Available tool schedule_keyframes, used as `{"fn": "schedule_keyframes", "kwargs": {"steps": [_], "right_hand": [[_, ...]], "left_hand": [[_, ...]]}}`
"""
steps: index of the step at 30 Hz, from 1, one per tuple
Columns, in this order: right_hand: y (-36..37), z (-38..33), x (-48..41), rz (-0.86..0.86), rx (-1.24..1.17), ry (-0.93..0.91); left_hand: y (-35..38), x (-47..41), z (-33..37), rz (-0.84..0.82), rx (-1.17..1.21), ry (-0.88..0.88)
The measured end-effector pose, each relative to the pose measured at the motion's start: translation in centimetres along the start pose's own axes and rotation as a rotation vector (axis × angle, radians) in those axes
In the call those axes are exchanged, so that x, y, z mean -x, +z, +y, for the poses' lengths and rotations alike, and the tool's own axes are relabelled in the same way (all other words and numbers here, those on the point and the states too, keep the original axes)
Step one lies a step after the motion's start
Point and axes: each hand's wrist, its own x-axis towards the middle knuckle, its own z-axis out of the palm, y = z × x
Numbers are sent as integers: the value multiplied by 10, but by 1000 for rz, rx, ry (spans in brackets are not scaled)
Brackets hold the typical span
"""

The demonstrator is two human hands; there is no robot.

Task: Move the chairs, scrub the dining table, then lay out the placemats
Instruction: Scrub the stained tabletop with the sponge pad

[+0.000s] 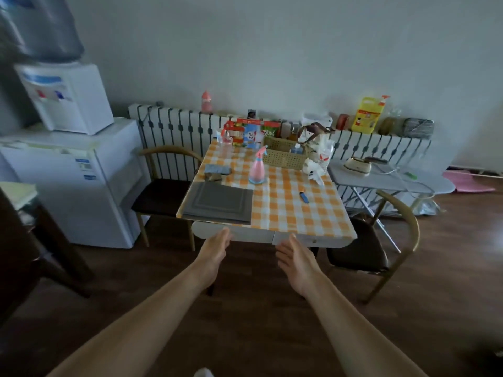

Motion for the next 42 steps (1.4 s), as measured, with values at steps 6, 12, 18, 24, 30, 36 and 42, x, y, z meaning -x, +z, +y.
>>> {"fn": "schedule_keyframes", "kwargs": {"steps": [6, 12, 18, 24, 30, 36, 42], "right_hand": [[59, -32, -96, -23, 52, 26], [138, -76, -186, -70, 124, 44], [186, -81, -256, -78, 139, 116], [220, -93, -346, -48, 167, 152], [256, -104, -465, -42, 234, 162], [290, -112, -554, -36, 406, 215], [312, -103, -613, -7, 652, 140]], "left_hand": [[-42, -92, 26, 82, 131, -13], [-99, -181, 57, 89, 80, 8], [-136, -252, 73, 115, 151, -98], [-156, -337, 84, 182, 158, -143], [-165, -434, 99, 202, 214, -263], [-163, -521, 121, 224, 151, -329], [-163, -583, 116, 218, 137, -384]]}}
